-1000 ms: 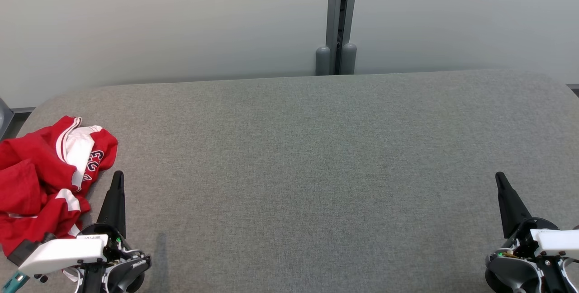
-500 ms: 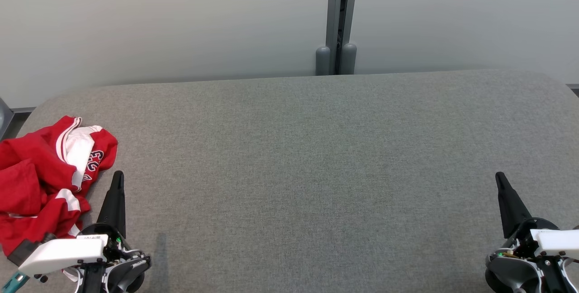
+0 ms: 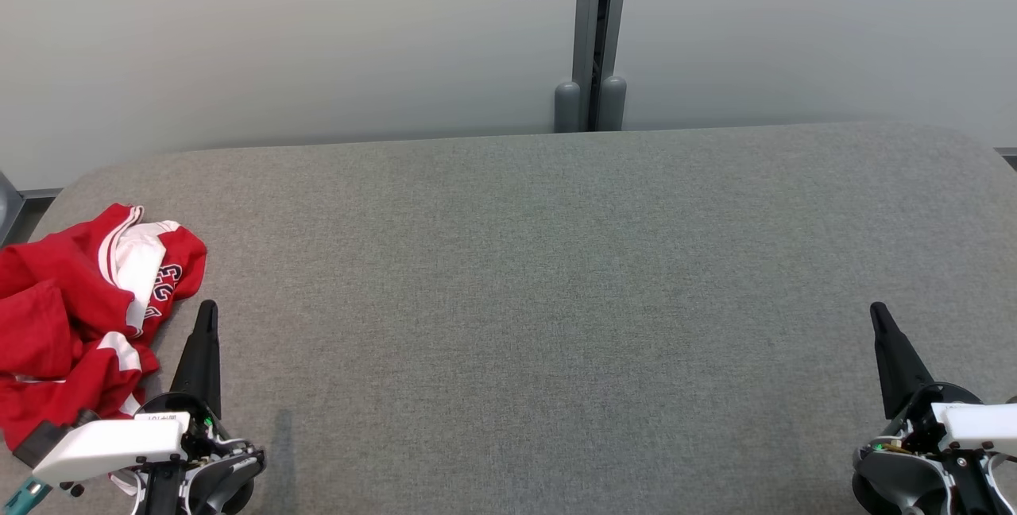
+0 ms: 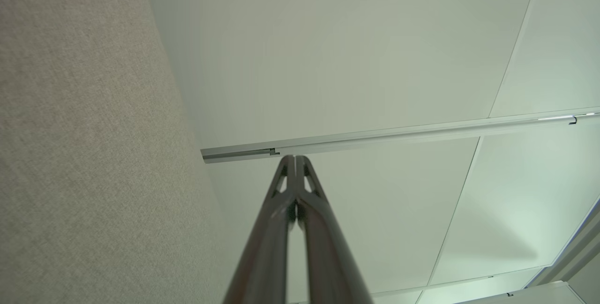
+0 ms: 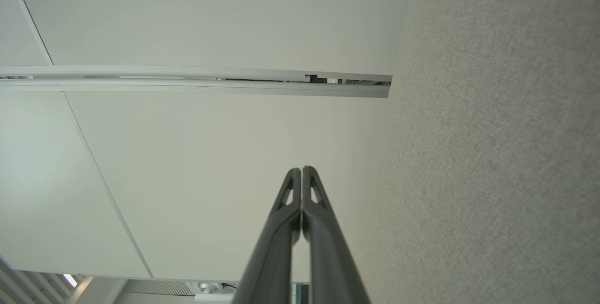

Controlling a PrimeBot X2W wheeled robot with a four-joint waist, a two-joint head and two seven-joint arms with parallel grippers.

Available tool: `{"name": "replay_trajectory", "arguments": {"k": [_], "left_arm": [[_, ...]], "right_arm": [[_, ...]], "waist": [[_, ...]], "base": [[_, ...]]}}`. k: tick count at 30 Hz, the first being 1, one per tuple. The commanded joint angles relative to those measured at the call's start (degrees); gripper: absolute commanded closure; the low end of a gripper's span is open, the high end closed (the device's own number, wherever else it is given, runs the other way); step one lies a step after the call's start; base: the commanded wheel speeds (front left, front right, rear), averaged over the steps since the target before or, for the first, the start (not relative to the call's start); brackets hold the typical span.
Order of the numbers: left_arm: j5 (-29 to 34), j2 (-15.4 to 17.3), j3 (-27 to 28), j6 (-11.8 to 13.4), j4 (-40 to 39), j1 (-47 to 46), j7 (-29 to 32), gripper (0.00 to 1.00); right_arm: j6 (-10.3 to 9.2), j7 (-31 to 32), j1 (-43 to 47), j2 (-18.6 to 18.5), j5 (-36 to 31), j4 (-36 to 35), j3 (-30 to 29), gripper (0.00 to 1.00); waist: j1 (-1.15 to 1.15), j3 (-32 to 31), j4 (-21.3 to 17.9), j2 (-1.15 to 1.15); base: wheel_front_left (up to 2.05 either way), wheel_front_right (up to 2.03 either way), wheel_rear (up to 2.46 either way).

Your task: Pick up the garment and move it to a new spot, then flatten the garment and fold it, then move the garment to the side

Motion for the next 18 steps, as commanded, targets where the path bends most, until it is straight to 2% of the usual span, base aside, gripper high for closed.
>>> {"name": "replay_trajectory", "arguments": {"k": [1,18], "left_arm": [[-0.1,0.2,0.2,-0.3,-0.2,-0.6,0.1,1.00],[-0.1,0.2,0.2,-0.3,-0.2,-0.6,0.1,1.00]], "right_arm": [[0.03,0.2,-0.5,-0.3,0.1,-0.1,0.0,1.00],[0.03,0.2,-0.5,-0.3,0.1,-0.1,0.0,1.00]], "waist": [[0.00,0.0,0.0,0.00],[0.00,0.0,0.0,0.00]], "base": [[0.00,0.00,0.00],[0.00,0.00,0.00]]}}
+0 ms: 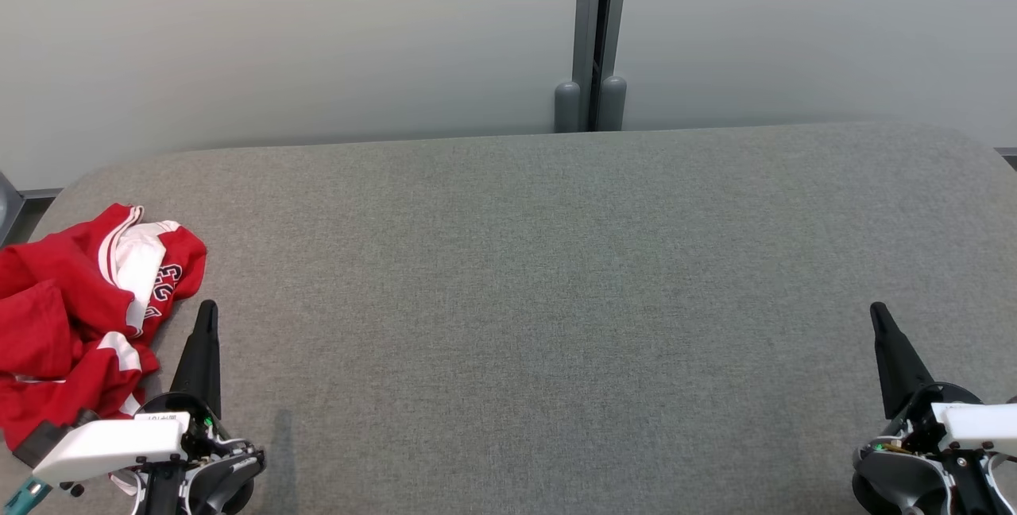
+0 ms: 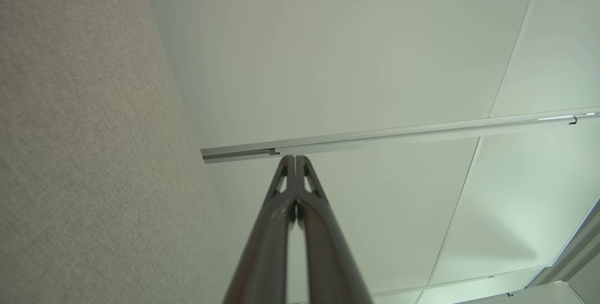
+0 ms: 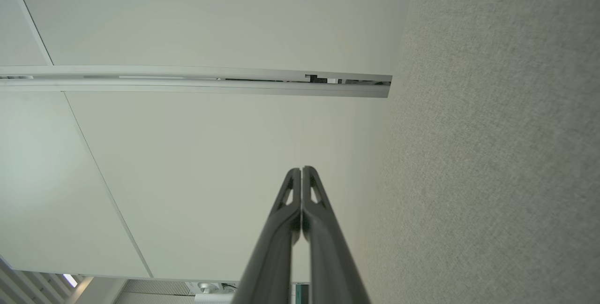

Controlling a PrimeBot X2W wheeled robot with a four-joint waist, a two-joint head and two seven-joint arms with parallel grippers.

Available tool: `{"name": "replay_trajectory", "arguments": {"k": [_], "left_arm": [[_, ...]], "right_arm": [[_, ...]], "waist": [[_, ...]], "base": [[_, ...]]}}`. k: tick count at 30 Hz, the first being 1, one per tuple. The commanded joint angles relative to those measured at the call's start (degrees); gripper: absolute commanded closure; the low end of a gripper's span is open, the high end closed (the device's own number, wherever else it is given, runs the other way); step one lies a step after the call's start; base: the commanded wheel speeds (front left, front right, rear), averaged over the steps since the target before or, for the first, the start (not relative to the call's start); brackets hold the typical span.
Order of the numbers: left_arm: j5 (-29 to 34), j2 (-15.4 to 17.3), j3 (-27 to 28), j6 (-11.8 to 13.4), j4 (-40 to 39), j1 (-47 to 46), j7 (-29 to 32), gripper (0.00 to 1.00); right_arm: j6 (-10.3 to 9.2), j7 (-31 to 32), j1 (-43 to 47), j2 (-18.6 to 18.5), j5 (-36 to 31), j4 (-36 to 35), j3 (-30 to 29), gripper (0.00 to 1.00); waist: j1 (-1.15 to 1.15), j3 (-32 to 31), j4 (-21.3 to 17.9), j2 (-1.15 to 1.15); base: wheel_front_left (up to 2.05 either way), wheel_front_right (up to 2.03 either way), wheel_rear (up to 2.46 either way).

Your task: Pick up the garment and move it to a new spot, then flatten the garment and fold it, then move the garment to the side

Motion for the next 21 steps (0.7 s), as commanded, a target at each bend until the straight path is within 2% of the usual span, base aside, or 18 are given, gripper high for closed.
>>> {"name": "replay_trajectory", "arguments": {"k": [1,2,3,4,5,15,21], "left_arm": [[-0.1,0.2,0.2,-0.3,-0.2,-0.6,0.1,1.00],[0.0,0.0,0.0,0.0,0.2,0.1,-0.1,0.00],[0.0,-0.1,-0.1,0.0,0.6,0.3,-0.1,0.00],[0.0,-0.3,-0.1,0.0,1.0,0.9,-0.1,1.00],[0.0,-0.5,-0.2,0.0,1.6,1.6,-0.1,0.00],[1.0,-0.4,-1.4,0.0,-0.1,1.4,-3.0,0.00],[4.1,-0.3,-1.8,0.0,-1.3,1.2,-4.6,0.00]], "right_arm": [[0.03,0.2,-0.5,-0.3,0.1,-0.1,0.0,1.00],[0.00,0.0,0.1,0.0,0.0,0.1,0.0,0.00],[-0.01,0.0,0.4,0.2,0.0,0.4,0.0,0.00],[-0.02,0.0,0.9,0.5,0.0,0.9,0.1,1.00],[-0.07,-0.1,1.5,0.7,0.0,1.5,0.1,0.00],[-0.05,-2.9,0.7,0.6,-0.1,-1.0,3.1,0.00],[-0.05,-4.6,0.1,0.5,-1.7,-2.5,4.7,0.00]], "waist": [[0.00,0.0,0.0,0.00],[0.00,0.0,0.0,0.00],[0.00,0.0,0.0,0.00],[0.00,0.0,0.0,0.00],[0.00,0.0,0.0,0.00],[0.00,0.1,0.0,0.00],[0.00,0.1,0.0,0.00]], "base": [[0.00,0.00,0.00],[0.00,0.00,0.00],[0.00,0.00,0.00],[0.00,0.00,0.00],[0.00,0.00,0.00],[0.00,0.00,0.00],[0.00,0.00,0.00]]}}
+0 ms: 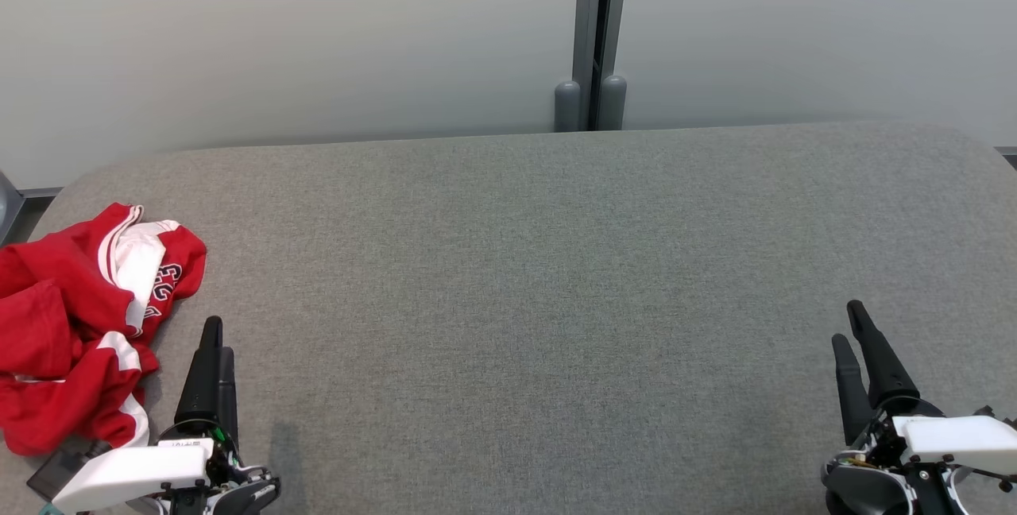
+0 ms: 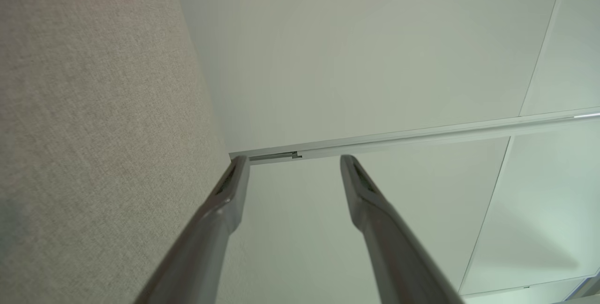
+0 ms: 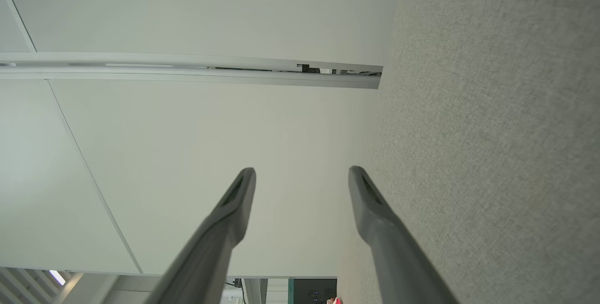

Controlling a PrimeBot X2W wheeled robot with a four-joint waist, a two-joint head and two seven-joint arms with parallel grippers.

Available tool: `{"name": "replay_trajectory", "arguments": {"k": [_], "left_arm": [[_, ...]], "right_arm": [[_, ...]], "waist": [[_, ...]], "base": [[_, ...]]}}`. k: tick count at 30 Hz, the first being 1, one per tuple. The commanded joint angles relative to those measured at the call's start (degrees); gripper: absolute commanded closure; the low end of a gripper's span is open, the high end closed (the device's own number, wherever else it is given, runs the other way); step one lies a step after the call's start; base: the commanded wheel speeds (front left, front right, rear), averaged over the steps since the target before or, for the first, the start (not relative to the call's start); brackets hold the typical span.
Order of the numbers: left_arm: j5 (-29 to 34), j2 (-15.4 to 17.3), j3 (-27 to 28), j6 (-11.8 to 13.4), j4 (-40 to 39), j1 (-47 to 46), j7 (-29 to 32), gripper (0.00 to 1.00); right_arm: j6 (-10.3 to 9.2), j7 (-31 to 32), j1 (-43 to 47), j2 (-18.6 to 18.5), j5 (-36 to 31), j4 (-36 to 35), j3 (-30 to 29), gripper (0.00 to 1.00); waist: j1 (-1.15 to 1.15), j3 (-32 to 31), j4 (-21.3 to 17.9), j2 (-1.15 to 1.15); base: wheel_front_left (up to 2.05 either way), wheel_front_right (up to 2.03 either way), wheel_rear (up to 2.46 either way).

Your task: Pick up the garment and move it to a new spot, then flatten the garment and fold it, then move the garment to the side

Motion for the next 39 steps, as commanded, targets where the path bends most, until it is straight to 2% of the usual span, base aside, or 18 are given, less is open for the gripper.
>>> {"name": "replay_trajectory", "arguments": {"k": [1,10,18,25,32,39], "left_arm": [[2.3,0.6,-0.1,-0.2,-1.6,-1.9,-0.7,0.00],[9.5,0.7,-0.4,-0.2,-3.0,-1.9,-2.7,0.00],[19.6,0.8,-0.6,-0.1,-3.6,-1.7,-4.5,0.00],[27.6,0.8,-1.1,1.7,-4.0,-1.8,-5.9,0.00],[35.9,0.9,-2.3,3.0,-4.7,-1.5,-7.2,0.00],[46.8,0.9,-3.8,4.3,-4.1,-1.2,-8.7,0.00]], "right_arm": [[0.04,-1.0,-1.8,-0.6,-1.3,-1.8,0.7,0.00],[0.05,-3.0,-2.4,-0.7,-8.8,-3.6,1.2,0.00],[0.06,-4.7,-2.8,-0.7,-18.0,-5.6,2.1,0.00],[0.07,-6.2,-3.2,-0.8,-26.1,-6.1,3.3,0.00],[0.08,-7.6,-3.6,-0.8,-37.6,-6.2,5.0,0.00],[0.09,-9.0,-4.0,-0.9,-47.8,-5.8,6.6,0.00]], "waist": [[0.00,0.0,0.0,0.00],[0.00,0.0,0.0,0.00],[0.00,0.0,0.1,0.00],[0.00,0.2,0.2,0.00],[0.00,0.2,0.2,0.00],[0.00,0.2,0.2,0.00]], "base": [[0.00,0.00,0.00],[0.00,0.00,0.00],[0.00,0.00,0.00],[0.00,0.00,0.00],[0.00,0.00,0.00],[0.00,0.00,0.00]]}}
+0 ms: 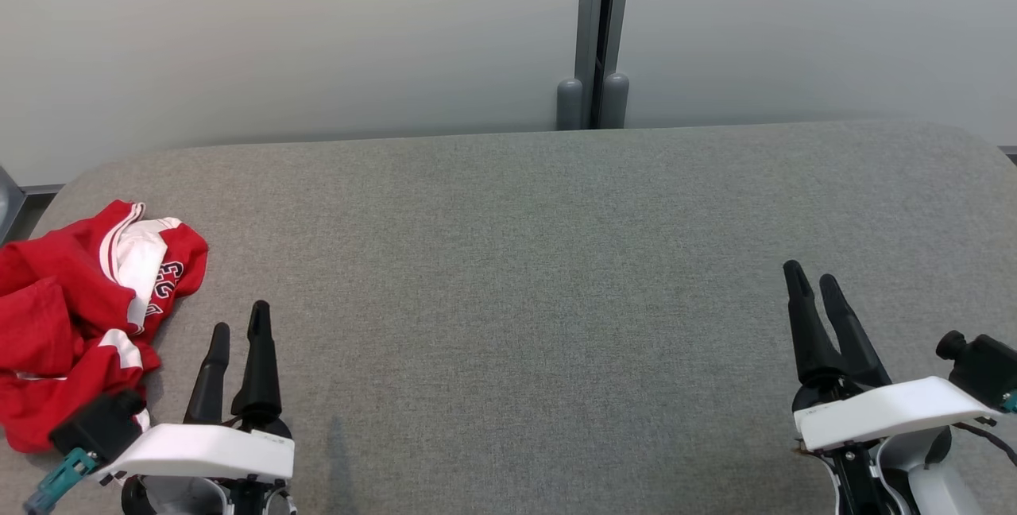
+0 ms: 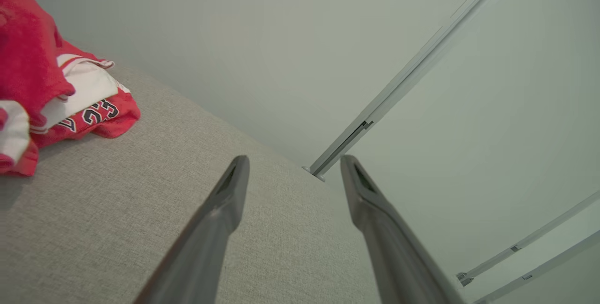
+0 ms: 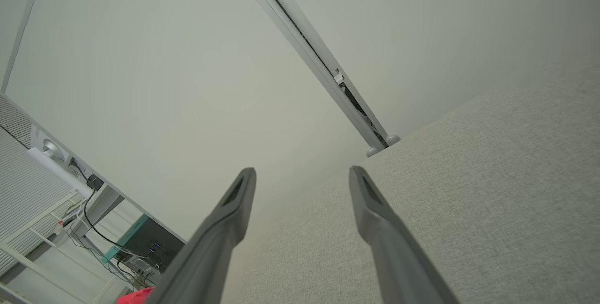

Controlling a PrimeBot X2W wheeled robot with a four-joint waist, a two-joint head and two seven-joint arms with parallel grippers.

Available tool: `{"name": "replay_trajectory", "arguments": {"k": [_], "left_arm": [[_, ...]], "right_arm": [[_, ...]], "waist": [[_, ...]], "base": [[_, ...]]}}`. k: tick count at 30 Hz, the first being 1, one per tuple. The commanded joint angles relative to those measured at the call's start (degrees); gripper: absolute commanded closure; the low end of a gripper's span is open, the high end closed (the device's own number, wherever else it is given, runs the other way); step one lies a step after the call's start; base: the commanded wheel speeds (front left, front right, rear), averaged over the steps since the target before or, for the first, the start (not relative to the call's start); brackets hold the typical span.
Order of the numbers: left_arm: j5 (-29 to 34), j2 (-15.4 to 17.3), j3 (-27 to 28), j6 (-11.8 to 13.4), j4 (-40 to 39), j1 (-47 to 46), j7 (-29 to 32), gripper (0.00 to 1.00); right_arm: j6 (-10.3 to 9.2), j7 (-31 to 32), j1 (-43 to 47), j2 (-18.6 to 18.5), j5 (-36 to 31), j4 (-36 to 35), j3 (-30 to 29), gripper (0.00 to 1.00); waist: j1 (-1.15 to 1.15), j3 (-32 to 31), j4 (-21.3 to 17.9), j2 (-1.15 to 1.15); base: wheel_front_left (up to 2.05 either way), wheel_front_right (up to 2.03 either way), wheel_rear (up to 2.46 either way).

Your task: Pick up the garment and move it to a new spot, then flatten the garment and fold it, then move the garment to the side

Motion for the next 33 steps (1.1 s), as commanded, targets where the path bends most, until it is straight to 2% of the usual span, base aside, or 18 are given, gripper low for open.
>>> {"name": "replay_trajectory", "arguments": {"k": [1,15,33], "left_arm": [[2.9,0.4,-0.2,0.6,-0.6,-1.2,-0.5,0.00],[12.8,0.5,-1.3,2.6,-1.6,-1.0,-2.8,0.00],[21.7,0.6,-2.6,3.9,-1.6,-1.0,-5.2,0.00]], "right_arm": [[0.08,-0.9,-1.5,-0.5,-2.6,-0.6,0.2,0.00],[0.09,-3.1,-2.3,-0.6,-14.2,0.8,1.0,0.00],[0.11,-5.5,-2.9,-0.8,-24.0,1.3,1.8,0.00]], "waist": [[0.00,0.0,0.0,0.00],[0.00,-0.1,0.1,0.00],[0.00,-0.2,0.3,0.00]], "base": [[0.00,0.00,0.00],[0.00,0.00,0.00],[0.00,0.00,0.00]]}}
